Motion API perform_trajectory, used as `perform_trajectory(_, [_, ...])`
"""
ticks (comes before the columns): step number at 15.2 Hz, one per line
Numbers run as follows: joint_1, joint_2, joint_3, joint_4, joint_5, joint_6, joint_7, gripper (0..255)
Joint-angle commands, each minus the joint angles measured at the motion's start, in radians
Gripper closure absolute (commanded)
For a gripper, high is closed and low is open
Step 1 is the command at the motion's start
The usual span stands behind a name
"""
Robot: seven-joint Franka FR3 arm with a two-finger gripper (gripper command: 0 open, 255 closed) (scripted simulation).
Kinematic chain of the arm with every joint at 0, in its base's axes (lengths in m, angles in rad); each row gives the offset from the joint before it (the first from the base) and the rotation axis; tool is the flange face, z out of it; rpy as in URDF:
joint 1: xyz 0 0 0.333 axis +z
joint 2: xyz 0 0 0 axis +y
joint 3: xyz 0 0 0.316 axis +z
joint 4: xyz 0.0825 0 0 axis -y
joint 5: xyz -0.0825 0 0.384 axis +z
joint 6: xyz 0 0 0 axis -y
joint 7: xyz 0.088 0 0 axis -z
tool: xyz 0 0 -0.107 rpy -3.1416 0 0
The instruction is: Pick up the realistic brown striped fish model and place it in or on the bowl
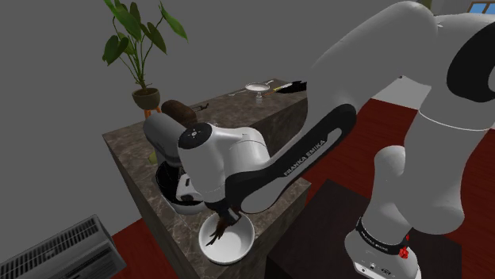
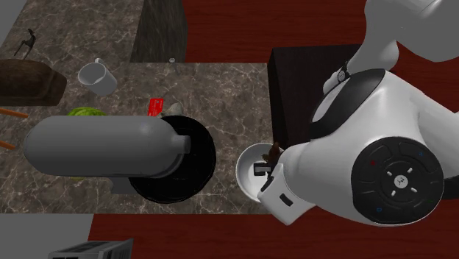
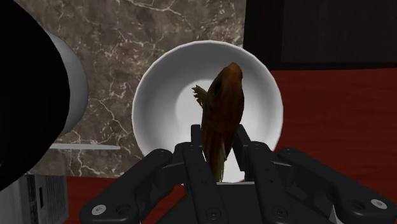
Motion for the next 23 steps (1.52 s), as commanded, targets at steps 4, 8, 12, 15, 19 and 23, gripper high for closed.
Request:
perform_trajectory(4, [0.001, 0.047, -0.001, -0.020, -0.022, 0.065, 0.025, 255])
perform_trajectory(8, [0.001, 0.056, -0.001, -0.024, -0.027, 0.076, 0.030, 255])
perform_trajectory(12, [0.001, 0.056, -0.001, -0.024, -0.027, 0.076, 0.030, 255])
perform_trajectory(15, [0.001, 0.056, -0.001, -0.024, -0.027, 0.076, 0.030, 0])
perform_trajectory(19, [0.003, 0.037, 0.002, -0.010, -0.015, 0.044, 0.022, 0])
perform_trajectory(23, [0.009, -0.010, 0.010, 0.038, 0.011, -0.049, 0.005, 0])
